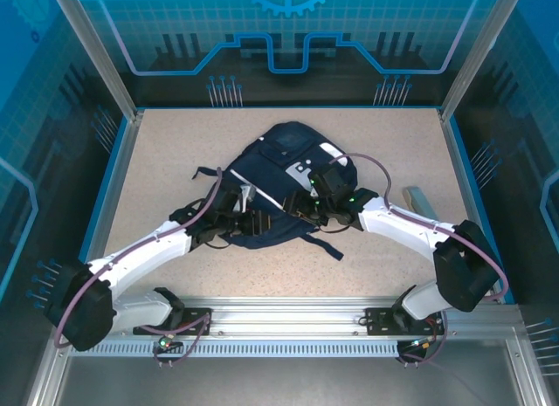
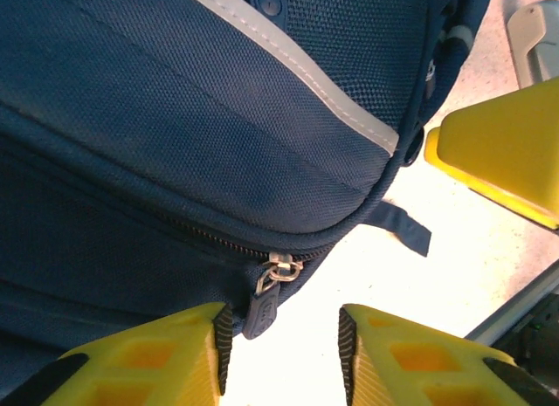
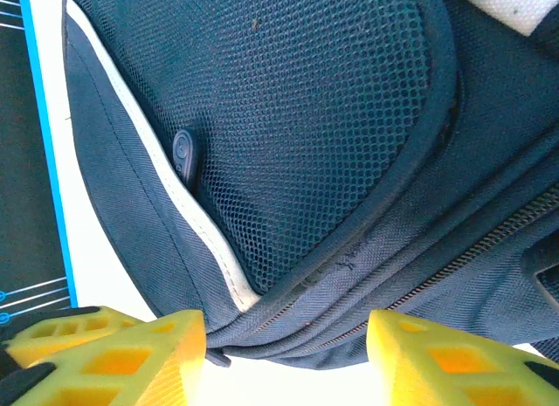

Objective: Pack books, pencil case, and school supplies into a backpack

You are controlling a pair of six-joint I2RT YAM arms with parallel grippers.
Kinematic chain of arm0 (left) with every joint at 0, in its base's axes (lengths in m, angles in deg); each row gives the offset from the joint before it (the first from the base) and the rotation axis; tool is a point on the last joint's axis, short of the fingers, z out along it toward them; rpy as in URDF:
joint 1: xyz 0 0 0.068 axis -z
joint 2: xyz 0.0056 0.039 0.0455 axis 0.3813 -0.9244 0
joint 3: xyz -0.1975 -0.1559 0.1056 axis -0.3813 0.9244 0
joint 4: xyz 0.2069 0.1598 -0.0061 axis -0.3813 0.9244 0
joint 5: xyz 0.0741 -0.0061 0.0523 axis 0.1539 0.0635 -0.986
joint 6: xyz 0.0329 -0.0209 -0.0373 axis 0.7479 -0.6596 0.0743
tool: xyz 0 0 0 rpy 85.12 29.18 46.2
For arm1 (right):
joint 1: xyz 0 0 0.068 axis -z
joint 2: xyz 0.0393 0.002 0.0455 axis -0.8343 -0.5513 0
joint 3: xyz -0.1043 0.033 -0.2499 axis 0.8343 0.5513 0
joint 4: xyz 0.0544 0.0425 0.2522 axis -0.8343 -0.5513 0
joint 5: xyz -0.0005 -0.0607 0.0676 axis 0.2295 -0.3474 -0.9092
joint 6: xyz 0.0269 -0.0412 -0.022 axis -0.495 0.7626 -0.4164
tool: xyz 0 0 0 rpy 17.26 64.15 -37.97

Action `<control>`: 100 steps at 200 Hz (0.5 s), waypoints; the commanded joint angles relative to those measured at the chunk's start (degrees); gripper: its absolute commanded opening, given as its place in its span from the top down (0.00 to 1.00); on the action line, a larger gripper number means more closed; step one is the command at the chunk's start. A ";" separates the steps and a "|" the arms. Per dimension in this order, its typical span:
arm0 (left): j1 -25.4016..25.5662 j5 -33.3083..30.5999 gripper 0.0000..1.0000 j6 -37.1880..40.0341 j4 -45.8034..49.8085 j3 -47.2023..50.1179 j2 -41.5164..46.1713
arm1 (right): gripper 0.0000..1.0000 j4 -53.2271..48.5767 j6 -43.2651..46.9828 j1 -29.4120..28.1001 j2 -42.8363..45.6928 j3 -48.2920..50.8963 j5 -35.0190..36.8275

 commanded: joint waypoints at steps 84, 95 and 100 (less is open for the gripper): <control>2.08 -1.05 0.76 4.71 -2.28 -3.06 -6.18 | 0.49 0.45 -3.79 0.29 -4.31 -1.61 -1.12; 2.06 -2.10 0.79 4.76 -2.76 -3.09 -6.31 | 0.48 0.52 -3.96 0.26 -4.69 -1.73 -0.58; 2.10 -2.37 0.80 4.86 -3.02 -3.13 -6.35 | 0.48 0.72 -4.05 0.34 -4.91 -1.86 -0.41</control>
